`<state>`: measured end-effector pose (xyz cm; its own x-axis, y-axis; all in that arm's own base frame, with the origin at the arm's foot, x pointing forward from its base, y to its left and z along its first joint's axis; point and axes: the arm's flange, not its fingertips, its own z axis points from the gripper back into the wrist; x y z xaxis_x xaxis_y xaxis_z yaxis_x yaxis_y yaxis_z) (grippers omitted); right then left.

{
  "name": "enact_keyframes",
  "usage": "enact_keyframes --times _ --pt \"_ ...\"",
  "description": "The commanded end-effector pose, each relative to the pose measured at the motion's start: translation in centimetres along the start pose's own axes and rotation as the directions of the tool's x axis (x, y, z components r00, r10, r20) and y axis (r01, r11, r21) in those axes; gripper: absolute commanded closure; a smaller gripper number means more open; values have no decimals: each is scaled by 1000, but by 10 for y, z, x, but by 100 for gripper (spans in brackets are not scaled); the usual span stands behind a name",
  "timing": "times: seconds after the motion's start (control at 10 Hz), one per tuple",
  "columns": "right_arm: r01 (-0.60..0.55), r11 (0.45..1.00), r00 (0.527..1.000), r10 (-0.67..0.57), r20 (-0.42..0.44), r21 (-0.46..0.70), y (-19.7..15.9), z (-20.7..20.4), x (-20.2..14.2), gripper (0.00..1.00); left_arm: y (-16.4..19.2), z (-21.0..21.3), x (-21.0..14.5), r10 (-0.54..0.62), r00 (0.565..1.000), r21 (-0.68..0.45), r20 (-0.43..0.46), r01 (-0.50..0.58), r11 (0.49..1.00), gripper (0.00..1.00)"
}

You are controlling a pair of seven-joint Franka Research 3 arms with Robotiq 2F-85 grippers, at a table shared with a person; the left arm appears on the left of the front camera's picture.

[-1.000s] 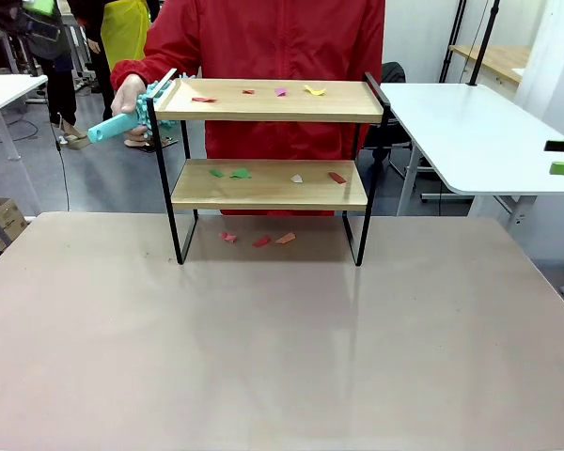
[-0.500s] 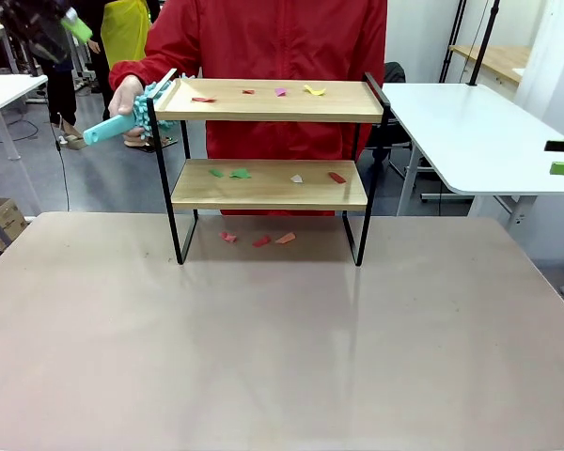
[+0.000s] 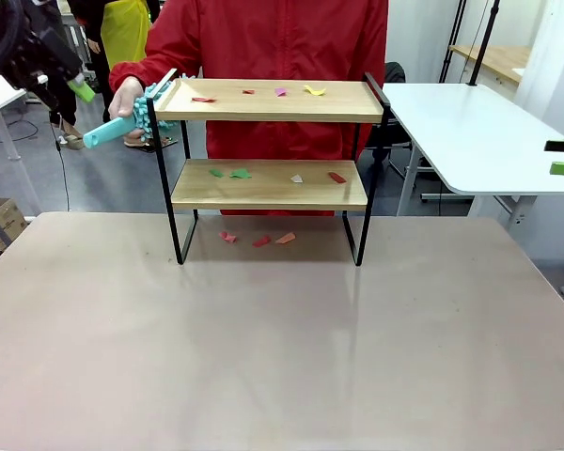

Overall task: Clean the shelf.
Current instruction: Pick up the Duster handed by the human.

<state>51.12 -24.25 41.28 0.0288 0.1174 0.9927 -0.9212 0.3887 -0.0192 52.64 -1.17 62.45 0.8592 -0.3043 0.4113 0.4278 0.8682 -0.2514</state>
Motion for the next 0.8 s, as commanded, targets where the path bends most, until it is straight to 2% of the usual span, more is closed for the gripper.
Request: enact_keyframes --times 0.0,0.2,0.3,0.4,0.7 --pt "-3 1000 1000 3 2 1 1 -1 2 0 -4 10 7 -14 1000 -11 -27 14 1000 0" --pt "-3 1000 1000 3 2 1 1 -1 2 0 -4 10 7 -14 1000 -11 -27 14 1000 0" --pt "-3 1000 1000 3 2 1 1 -1 2 0 -2 -1 1 -5 1000 -2 -6 5 1000 0" --pt "-3 1000 1000 3 2 1 1 -1 2 0 -12 -8 1 1 998 71 62 -6 997 0" --pt "-3 1000 1000 3 2 1 1 -1 2 0 -23 -28 1 -23 996 78 88 16 997 0"
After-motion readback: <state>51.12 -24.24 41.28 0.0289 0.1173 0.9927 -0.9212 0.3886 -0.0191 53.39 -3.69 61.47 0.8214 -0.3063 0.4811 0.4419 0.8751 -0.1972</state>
